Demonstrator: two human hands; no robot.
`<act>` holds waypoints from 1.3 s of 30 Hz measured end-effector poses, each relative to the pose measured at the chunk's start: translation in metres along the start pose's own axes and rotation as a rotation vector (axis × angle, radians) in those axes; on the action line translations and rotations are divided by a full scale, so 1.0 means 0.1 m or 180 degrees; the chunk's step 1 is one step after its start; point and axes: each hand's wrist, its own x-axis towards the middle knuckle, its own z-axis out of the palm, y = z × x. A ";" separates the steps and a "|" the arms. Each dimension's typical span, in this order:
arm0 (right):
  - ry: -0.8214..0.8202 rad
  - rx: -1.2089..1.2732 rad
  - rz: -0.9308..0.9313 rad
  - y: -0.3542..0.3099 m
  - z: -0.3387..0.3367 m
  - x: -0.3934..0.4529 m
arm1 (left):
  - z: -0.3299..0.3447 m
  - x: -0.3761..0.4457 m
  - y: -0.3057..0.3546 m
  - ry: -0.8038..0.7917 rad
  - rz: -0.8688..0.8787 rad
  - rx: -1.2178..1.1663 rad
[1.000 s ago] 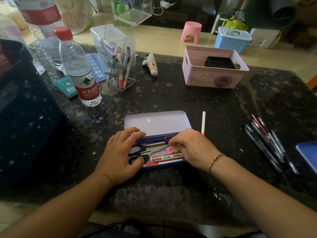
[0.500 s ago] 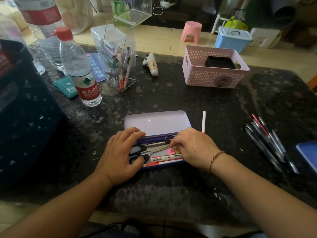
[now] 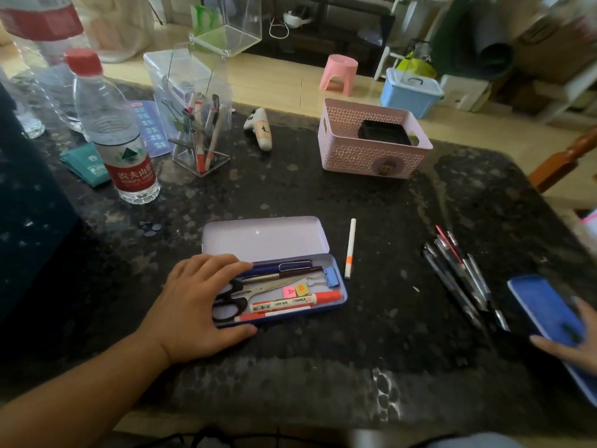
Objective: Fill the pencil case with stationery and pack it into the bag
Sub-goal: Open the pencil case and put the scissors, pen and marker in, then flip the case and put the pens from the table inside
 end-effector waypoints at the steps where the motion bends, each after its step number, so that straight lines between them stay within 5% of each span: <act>1: -0.0253 0.0166 0.0006 0.02 0.20 0.06 | 0.01 0.00 0.00 -0.0007 0.0003 0.0043; 4: 0.0320 0.0011 -0.0099 0.30 0.36 0.38 | 0.02 -0.01 0.01 -0.0026 -0.0047 0.0045; 7: 0.0303 0.0114 0.0070 0.27 0.16 0.28 | 0.01 0.00 0.03 -0.0025 -0.0097 0.0015; 12: 0.0613 0.0630 -0.0024 -0.37 -0.31 -0.51 | 0.00 -0.04 0.02 0.0045 -0.0077 -0.0446; 15: 0.0785 0.0766 -0.0614 -0.82 -0.52 -0.88 | -0.03 -0.08 0.04 -0.0040 0.0014 -0.0648; 22: -0.0222 -0.0214 -0.2999 -2.08 -0.07 -1.84 | 0.01 -0.40 0.32 -0.0321 0.0065 -0.1233; 25: -0.0672 -0.0296 -0.3538 -2.49 0.34 -2.00 | 0.02 -0.53 0.39 -0.0471 -0.0091 -0.1723; 28: -0.0761 -0.0136 -0.3804 -2.72 0.62 -2.08 | -0.03 -0.57 0.42 -0.0504 -0.0362 -0.2113; 39: -0.0921 -0.0052 -0.3969 -2.94 0.82 -2.19 | -0.01 -0.59 0.32 -0.0139 -0.0031 -0.1240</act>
